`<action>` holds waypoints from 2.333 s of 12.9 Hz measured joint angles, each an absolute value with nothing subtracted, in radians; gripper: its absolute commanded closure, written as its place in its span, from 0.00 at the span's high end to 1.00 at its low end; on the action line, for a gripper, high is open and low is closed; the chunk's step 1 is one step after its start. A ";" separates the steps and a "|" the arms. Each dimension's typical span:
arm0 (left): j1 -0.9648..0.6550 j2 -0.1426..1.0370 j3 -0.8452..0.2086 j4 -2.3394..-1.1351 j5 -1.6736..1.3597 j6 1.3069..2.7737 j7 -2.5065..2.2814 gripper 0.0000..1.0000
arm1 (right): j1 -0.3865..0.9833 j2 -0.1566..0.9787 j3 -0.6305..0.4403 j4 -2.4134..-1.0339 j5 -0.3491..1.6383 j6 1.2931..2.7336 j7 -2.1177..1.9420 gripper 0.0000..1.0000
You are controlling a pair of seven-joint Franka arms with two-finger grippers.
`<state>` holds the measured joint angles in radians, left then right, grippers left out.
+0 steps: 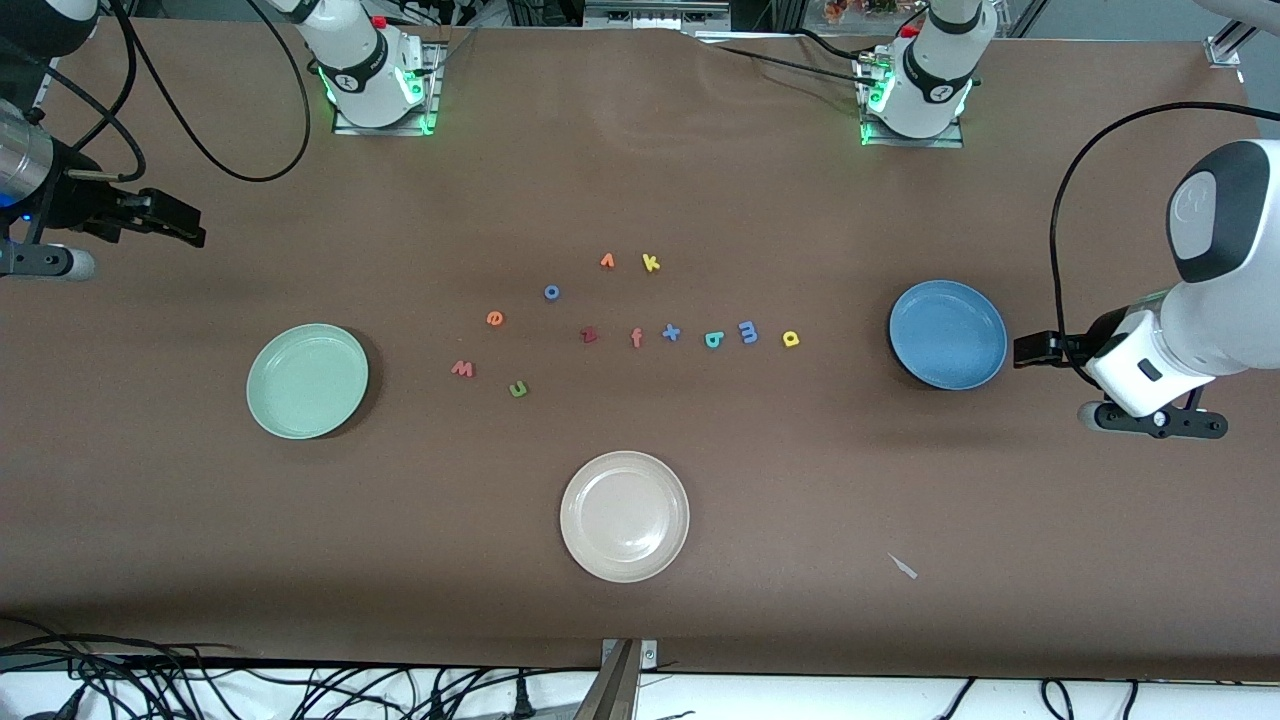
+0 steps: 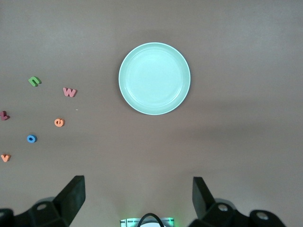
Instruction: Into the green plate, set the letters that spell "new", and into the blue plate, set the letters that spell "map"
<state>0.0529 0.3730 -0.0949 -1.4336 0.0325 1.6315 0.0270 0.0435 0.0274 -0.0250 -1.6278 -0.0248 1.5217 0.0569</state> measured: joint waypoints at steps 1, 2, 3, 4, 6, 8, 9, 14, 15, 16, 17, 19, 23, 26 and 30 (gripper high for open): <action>0.053 0.373 -0.095 -1.434 0.033 1.631 0.027 1.00 | 0.044 0.027 -0.025 -1.628 -0.025 1.522 0.057 1.00; 0.053 0.373 -0.095 -1.434 0.033 1.631 0.027 1.00 | 0.044 0.027 -0.025 -1.628 -0.025 1.522 0.057 1.00; 0.053 0.373 -0.095 -1.434 0.033 1.631 0.027 1.00 | 0.044 0.027 -0.025 -1.628 -0.025 1.522 0.057 1.00; 0.052 0.373 -0.095 -1.434 0.033 1.631 0.027 1.00 | 0.044 0.027 -0.025 -1.628 -0.025 1.521 0.057 1.00; 0.052 0.373 -0.095 -1.434 0.033 1.631 0.027 1.00 | 0.044 0.027 -0.025 -1.628 -0.025 1.521 0.057 1.00; 0.051 0.373 -0.095 -1.434 0.033 1.631 0.021 1.00 | 0.044 0.027 -0.025 -1.628 -0.025 1.521 0.057 1.00; 0.044 0.375 -0.096 -1.435 0.033 1.631 0.004 1.00 | 0.044 0.027 -0.025 -1.628 -0.025 1.521 0.057 1.00; -0.060 0.416 -0.110 -1.464 0.032 1.639 -0.242 1.00 | 0.044 0.027 -0.024 -1.628 -0.025 1.521 0.057 1.00; -0.087 0.428 -0.111 -1.483 0.031 1.663 -0.310 1.00 | 0.044 0.027 -0.024 -1.628 -0.025 1.521 0.057 1.00; -0.112 0.436 -0.112 -1.512 0.025 1.708 -0.386 1.00 | 0.044 0.027 -0.024 -1.628 -0.025 1.520 0.057 1.00; -0.138 0.444 -0.113 -1.552 0.011 1.767 -0.465 1.00 | 0.044 0.028 -0.024 -1.629 -0.025 1.520 0.056 1.00; -0.179 0.450 -0.115 -1.636 -0.032 1.875 -0.598 1.00 | 0.045 0.029 -0.022 -1.629 -0.024 1.521 0.049 1.00; -0.191 0.453 -0.137 -1.730 -0.113 1.972 -0.706 1.00 | 0.077 0.054 0.000 -1.635 -0.023 1.530 0.042 1.00; -0.198 0.464 -0.180 -1.851 -0.115 2.154 -0.751 0.99 | 0.131 0.103 0.011 -1.657 -0.015 1.601 0.047 1.00; -0.232 0.471 -0.191 -1.949 -0.115 2.276 -0.762 0.80 | 0.159 0.125 0.066 -1.792 -0.012 1.787 0.198 1.00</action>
<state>-0.2315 0.4705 -0.1912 -1.9492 -0.1146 2.2757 -0.7617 0.1586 0.1251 0.0656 -1.7918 -0.0125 1.7870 0.1982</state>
